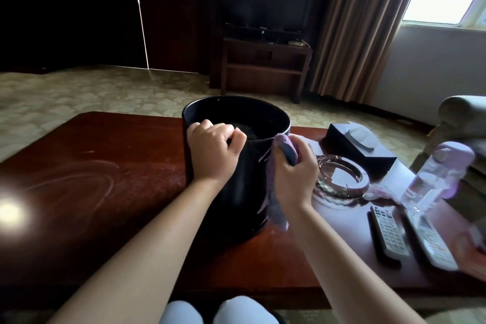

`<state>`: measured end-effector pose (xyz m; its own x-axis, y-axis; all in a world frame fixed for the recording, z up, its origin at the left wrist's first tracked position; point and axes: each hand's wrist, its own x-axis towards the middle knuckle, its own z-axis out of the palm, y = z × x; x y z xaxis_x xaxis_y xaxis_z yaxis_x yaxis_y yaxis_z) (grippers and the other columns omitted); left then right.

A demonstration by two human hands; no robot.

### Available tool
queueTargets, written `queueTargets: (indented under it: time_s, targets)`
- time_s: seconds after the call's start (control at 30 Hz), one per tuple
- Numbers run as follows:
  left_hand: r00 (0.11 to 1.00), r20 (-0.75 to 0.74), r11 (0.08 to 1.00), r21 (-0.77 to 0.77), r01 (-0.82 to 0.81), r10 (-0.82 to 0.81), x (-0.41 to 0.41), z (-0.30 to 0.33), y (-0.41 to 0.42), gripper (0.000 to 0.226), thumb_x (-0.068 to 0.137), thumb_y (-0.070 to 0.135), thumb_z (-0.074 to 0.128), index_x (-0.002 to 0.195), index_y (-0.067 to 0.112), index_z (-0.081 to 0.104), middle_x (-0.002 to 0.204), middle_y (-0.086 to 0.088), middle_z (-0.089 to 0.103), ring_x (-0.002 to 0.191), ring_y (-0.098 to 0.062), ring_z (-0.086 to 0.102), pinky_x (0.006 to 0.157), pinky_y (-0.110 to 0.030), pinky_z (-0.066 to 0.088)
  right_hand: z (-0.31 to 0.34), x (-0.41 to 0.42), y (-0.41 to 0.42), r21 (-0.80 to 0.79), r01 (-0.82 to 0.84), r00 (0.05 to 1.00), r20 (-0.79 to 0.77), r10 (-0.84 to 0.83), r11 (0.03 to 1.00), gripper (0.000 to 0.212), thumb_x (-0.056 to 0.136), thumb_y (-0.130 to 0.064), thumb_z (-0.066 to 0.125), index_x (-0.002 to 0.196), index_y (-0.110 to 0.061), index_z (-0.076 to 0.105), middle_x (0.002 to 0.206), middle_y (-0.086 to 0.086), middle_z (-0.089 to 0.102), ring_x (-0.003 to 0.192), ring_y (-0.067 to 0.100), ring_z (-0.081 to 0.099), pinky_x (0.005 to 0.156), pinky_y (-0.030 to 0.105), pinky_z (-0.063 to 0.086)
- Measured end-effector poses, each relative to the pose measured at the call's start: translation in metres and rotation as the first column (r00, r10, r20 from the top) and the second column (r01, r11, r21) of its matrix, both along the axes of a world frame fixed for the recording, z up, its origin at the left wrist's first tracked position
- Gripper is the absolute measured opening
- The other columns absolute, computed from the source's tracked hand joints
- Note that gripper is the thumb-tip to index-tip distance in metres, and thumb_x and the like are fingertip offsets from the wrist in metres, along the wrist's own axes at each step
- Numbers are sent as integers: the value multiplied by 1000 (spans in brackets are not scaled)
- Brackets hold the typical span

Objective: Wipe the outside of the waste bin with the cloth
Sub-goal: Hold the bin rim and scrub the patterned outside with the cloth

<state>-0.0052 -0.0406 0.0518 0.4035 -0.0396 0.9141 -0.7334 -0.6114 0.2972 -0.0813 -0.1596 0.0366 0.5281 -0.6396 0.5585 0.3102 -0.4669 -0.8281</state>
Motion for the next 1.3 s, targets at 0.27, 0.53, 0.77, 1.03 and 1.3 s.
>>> queueTargets:
  time_s: [0.27,0.53,0.77,1.03,1.3]
  targets:
    - [1000,-28,1000,-11,-10,9,0,0,0,40,81,24,45,48,20,22,47,14,12,49,-16,28,61,-27,16,-10,-5,8,11,-10,1000,-10,10,1000,5,81,-11,70,85,-13,68,84,-1,61,77,-3,53,71,8,38]
    - [989,-115,993,-84,87,-96,-6,6,3,41,89,24,25,56,15,48,49,3,50,51,-22,47,66,-33,31,-34,-17,26,-27,2,999,-32,-3,1000,15,76,0,71,86,-11,67,84,-16,54,78,-12,52,71,2,35]
    - [975,-101,968,-177,176,-196,-11,10,7,30,86,23,27,69,10,47,52,3,42,48,-18,41,58,-28,26,-15,-7,33,-83,75,994,82,-68,994,9,80,-8,71,88,-7,66,87,-3,57,81,-12,50,74,3,35]
    - [955,-128,945,-230,233,-267,-15,12,9,30,87,24,26,65,10,42,51,1,41,49,-17,39,55,-32,26,5,0,42,-246,154,973,209,-102,957,18,78,-7,65,95,-1,66,95,3,55,86,14,54,79,19,45]
    - [909,-182,903,-293,314,-375,-15,12,18,34,86,33,25,68,13,46,58,4,52,57,-12,50,58,-29,37,-19,-4,41,-481,140,987,141,-82,865,26,73,-3,66,99,-2,65,100,13,58,86,30,58,77,41,50]
